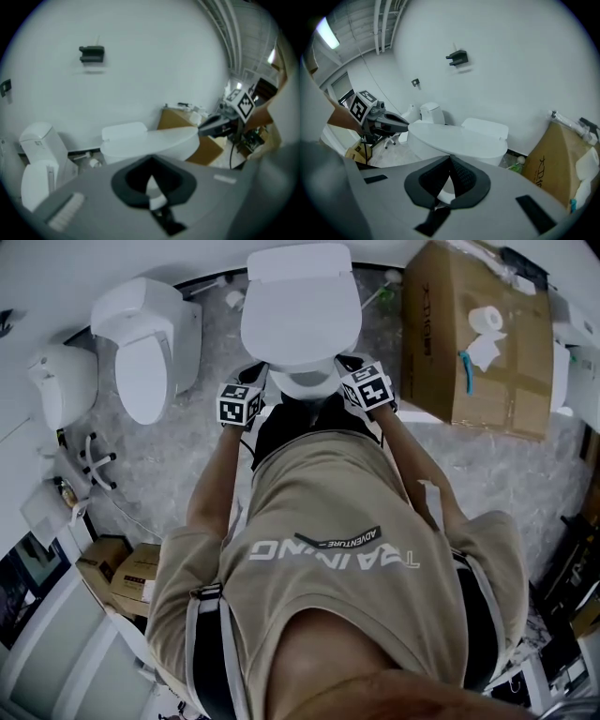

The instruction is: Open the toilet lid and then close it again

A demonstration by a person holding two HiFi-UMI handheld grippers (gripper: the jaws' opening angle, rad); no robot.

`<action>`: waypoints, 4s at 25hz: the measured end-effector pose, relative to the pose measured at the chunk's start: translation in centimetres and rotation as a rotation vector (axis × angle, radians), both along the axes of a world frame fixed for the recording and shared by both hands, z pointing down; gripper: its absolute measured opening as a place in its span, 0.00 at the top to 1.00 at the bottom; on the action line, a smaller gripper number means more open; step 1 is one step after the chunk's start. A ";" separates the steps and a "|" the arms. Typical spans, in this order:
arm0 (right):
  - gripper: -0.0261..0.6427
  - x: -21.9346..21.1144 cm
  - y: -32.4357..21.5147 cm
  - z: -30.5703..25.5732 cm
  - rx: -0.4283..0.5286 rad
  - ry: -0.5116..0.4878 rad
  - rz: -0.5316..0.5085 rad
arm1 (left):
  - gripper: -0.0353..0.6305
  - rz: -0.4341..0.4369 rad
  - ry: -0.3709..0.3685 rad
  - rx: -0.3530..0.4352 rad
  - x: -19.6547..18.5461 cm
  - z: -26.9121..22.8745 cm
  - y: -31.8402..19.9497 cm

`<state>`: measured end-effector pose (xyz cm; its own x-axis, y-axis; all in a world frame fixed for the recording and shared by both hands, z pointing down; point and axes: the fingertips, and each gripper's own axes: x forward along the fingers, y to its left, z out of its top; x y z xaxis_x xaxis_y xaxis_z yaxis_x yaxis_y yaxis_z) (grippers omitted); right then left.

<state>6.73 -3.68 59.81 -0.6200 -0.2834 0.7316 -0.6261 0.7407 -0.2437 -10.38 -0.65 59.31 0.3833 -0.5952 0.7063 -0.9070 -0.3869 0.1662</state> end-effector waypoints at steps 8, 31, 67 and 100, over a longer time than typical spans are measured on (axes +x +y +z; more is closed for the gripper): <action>0.95 -0.8 -3.3 -3.2 0.045 0.057 0.053 | 0.94 0.120 0.011 0.044 -0.6 -3.4 -3.3; 0.95 -1.6 -11.1 -8.7 0.061 0.130 0.191 | 0.94 0.221 0.186 0.013 -1.6 -8.7 -10.9; 0.95 -4.8 -27.4 -15.1 0.154 0.170 -0.103 | 0.94 0.224 -0.097 0.077 -3.6 -15.3 -27.4; 0.95 -7.1 -42.2 -14.8 0.076 0.146 -0.084 | 0.94 0.165 -0.187 0.079 -6.4 -15.5 -42.2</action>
